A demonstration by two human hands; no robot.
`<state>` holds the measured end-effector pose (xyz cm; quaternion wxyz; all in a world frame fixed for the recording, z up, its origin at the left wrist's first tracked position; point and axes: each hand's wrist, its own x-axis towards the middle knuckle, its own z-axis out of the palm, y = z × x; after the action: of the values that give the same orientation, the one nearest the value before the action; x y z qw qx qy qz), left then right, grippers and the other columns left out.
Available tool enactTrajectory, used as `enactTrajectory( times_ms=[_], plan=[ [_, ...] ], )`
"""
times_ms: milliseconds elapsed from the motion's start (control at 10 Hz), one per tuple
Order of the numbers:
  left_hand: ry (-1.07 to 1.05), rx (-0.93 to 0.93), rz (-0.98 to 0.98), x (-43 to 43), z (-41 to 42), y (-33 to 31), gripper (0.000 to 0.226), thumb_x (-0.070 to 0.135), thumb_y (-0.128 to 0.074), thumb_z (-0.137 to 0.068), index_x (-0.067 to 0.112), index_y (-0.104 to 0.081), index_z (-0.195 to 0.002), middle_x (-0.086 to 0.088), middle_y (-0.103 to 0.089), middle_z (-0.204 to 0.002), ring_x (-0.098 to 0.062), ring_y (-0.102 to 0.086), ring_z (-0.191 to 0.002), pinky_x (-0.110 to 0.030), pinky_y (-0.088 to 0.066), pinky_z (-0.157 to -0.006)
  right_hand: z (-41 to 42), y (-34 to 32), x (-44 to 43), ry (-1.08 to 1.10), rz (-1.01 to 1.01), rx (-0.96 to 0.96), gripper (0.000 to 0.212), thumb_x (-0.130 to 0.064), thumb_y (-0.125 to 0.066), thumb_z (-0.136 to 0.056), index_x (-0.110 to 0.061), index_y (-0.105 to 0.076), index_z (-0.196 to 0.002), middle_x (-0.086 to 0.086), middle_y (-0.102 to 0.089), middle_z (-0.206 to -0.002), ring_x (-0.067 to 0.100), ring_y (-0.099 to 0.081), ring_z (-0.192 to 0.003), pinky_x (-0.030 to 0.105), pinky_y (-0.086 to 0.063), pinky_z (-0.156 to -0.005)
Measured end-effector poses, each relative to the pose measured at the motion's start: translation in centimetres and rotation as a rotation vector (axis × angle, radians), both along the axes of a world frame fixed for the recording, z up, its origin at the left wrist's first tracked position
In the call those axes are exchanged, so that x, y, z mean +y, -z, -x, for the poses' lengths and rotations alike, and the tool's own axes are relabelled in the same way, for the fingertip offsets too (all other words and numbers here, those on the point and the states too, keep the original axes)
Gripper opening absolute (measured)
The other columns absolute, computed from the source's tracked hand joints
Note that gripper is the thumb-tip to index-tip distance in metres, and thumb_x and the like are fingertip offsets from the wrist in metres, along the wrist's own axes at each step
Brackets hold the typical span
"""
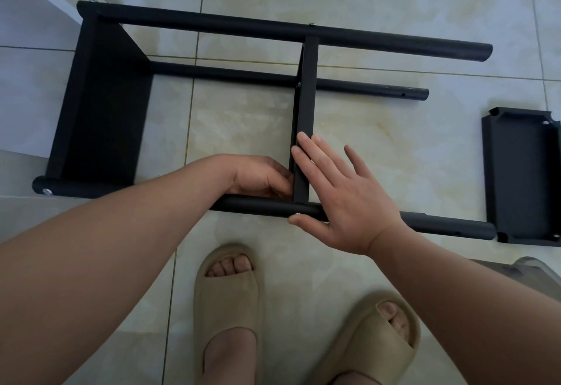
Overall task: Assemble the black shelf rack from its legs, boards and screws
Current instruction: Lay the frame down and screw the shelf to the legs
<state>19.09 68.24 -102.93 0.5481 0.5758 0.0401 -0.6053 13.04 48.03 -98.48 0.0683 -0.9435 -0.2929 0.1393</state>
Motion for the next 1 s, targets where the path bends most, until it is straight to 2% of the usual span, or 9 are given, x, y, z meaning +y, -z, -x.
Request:
enactTrajectory(
  times_ms=[100,200,300,400,600,700,800,900,1000],
  plan=[
    [-0.029,0.034,0.018,0.04,-0.03,0.04,0.02,-0.009,-0.05,-0.092,0.003,-0.067,-0.091,-0.012,-0.069,-0.08,-0.02,-0.07,-0.071,-0.028,-0.057,-0.07,0.02,0.03,-0.01,0.002,-0.002,-0.002,0.093,-0.074,-0.03,-0.094,-0.015,-0.012,-0.163,-0.001,0.002,-0.171,0.018,-0.002,-0.157,0.057,-0.02,-0.122],
    [-0.063,0.093,0.071,-0.05,-0.1,-0.16,0.023,-0.011,-0.044,-0.091,0.003,-0.062,-0.092,-0.009,-0.069,-0.077,-0.018,-0.07,-0.069,-0.026,-0.056,-0.066,0.01,0.0,0.01,0.004,-0.007,-0.004,0.093,-0.074,-0.029,-0.094,-0.015,-0.013,-0.163,0.0,0.001,-0.171,0.019,-0.003,-0.157,0.057,-0.021,-0.122],
    [-0.047,0.093,0.061,-0.17,-0.12,-0.03,0.015,0.003,-0.052,-0.089,0.006,-0.066,-0.094,-0.008,-0.069,-0.084,-0.018,-0.069,-0.076,-0.029,-0.054,-0.074,0.02,0.06,0.01,0.002,-0.002,-0.007,0.093,-0.074,-0.029,-0.093,-0.015,-0.013,-0.163,-0.001,0.001,-0.171,0.019,-0.003,-0.157,0.057,-0.021,-0.122],
    [0.068,-0.026,-0.023,-0.14,-0.07,-0.14,0.012,0.015,-0.063,-0.079,0.014,-0.075,-0.08,-0.005,-0.073,-0.08,-0.015,-0.07,-0.074,-0.025,-0.055,-0.069,0.03,0.1,0.0,0.002,-0.006,-0.01,0.092,-0.074,-0.03,-0.094,-0.015,-0.013,-0.163,0.0,0.0,-0.171,0.019,-0.003,-0.157,0.057,-0.021,-0.122],
    [-0.002,0.001,-0.007,0.04,-0.05,0.23,0.017,-0.007,-0.053,-0.091,0.001,-0.066,-0.099,-0.015,-0.068,-0.088,-0.024,-0.069,-0.077,-0.034,-0.053,-0.079,0.06,0.08,0.0,0.003,-0.013,-0.014,0.092,-0.073,-0.031,-0.094,-0.014,-0.015,-0.163,0.001,-0.001,-0.171,0.019,-0.005,-0.157,0.058,-0.022,-0.121],
    [-0.043,0.086,0.066,-0.06,-0.14,-0.11,0.022,-0.004,-0.056,-0.081,0.001,-0.06,-0.102,-0.013,-0.068,-0.086,-0.022,-0.069,-0.075,-0.032,-0.055,-0.075,0.06,0.05,0.01,0.005,-0.014,-0.012,0.092,-0.073,-0.031,-0.093,-0.014,-0.015,-0.163,0.0,-0.001,-0.171,0.019,-0.005,-0.157,0.057,-0.021,-0.122],
    [-0.016,0.086,0.021,-0.07,-0.13,-0.03,0.03,0.012,-0.059,-0.075,0.004,-0.065,-0.103,-0.012,-0.07,-0.092,-0.024,-0.068,-0.085,-0.036,-0.051,-0.085,0.02,0.01,0.04,0.002,-0.011,-0.01,0.092,-0.073,-0.029,-0.093,-0.014,-0.014,-0.163,0.0,-0.001,-0.171,0.019,-0.005,-0.157,0.057,-0.021,-0.122],
    [0.044,-0.004,-0.034,-0.13,-0.03,0.02,0.013,0.012,-0.064,-0.081,0.008,-0.073,-0.089,-0.01,-0.073,-0.088,-0.021,-0.07,-0.081,-0.031,-0.054,-0.079,0.05,0.03,0.05,0.002,-0.006,-0.005,0.092,-0.073,-0.028,-0.094,-0.015,-0.013,-0.163,0.0,0.001,-0.171,0.018,-0.003,-0.157,0.057,-0.02,-0.122],
    [0.019,-0.015,-0.02,-0.04,-0.04,0.04,0.018,-0.003,-0.054,-0.092,0.006,-0.069,-0.091,-0.007,-0.073,-0.078,-0.016,-0.071,-0.07,-0.023,-0.055,-0.063,0.04,0.01,0.01,0.004,-0.005,-0.005,0.092,-0.073,-0.028,-0.094,-0.015,-0.013,-0.163,0.0,0.001,-0.171,0.018,-0.003,-0.157,0.057,-0.02,-0.122]
  ],
)
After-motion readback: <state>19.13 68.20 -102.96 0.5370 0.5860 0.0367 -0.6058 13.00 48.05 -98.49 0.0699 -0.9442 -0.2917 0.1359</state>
